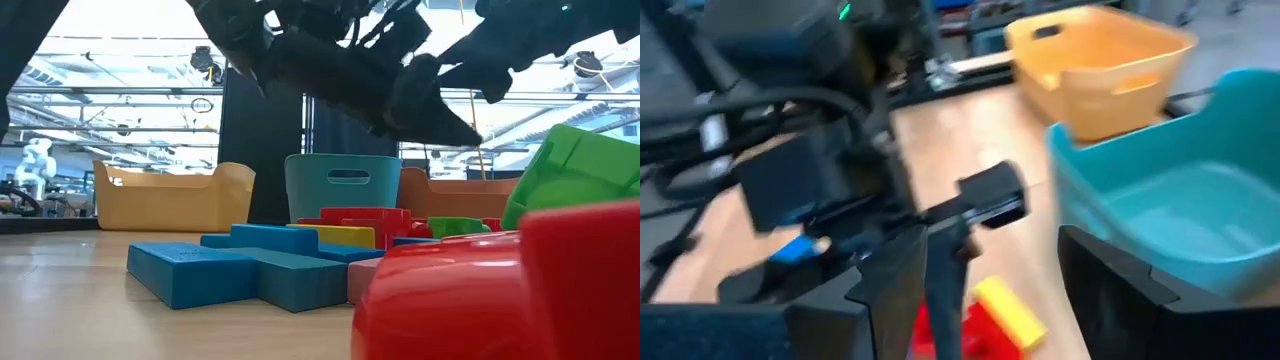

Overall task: Sort blocks by size
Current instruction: Put the orange arch block into the orange bin

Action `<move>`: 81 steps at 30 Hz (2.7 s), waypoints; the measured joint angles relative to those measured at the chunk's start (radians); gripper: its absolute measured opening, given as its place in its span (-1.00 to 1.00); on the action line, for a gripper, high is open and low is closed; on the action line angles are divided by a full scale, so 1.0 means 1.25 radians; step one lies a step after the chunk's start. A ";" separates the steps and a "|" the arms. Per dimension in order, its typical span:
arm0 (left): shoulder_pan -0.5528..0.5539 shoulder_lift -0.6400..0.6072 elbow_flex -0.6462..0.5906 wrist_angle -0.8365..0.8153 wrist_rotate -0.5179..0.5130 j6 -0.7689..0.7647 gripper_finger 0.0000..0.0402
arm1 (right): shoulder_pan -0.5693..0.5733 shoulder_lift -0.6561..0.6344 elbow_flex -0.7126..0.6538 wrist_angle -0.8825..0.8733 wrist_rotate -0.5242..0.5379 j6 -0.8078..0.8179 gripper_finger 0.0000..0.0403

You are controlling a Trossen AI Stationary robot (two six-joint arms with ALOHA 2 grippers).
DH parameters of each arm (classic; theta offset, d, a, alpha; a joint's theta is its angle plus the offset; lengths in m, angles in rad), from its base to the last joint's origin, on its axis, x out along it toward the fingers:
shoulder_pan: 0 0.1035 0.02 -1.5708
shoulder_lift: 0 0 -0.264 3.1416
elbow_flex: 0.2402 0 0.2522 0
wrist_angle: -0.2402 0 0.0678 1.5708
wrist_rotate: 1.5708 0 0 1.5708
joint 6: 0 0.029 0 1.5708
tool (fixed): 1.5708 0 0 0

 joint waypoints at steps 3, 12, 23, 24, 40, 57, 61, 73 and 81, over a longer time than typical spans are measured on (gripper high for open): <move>-0.013 0.000 0.010 0.002 0.019 0.002 -0.04 | 0.053 0.028 0.000 0.000 0.000 0.025 0.05; -0.043 0.000 0.011 -0.064 0.123 -0.001 -0.04 | 0.204 0.206 0.000 0.014 0.055 0.148 0.05; -0.097 0.000 0.011 -0.228 0.134 -0.007 -0.04 | 0.296 0.349 0.000 0.118 -0.066 0.052 0.05; -0.100 0.000 0.011 -0.233 0.134 -0.018 -0.04 | 0.296 0.356 0.000 0.121 -0.082 0.035 0.05; -0.110 0.000 0.011 -0.232 0.122 -0.130 -0.04 | 0.217 0.473 0.000 0.242 -0.317 -0.161 0.05; -0.110 0.000 0.011 -0.237 0.118 -0.131 -0.04 | 0.172 0.534 0.000 0.298 -0.388 -0.209 0.05; -0.110 0.000 0.011 -0.237 0.117 -0.131 -0.04 | 0.172 0.540 0.000 0.299 -0.389 -0.209 0.05; -0.109 0.000 0.011 -0.236 0.112 -0.131 -0.04 | 0.165 0.638 0.000 0.375 -0.430 -0.206 0.05; -0.109 0.000 0.011 -0.236 0.093 -0.130 -0.04 | 0.131 0.636 0.000 0.379 -0.429 -0.186 -0.04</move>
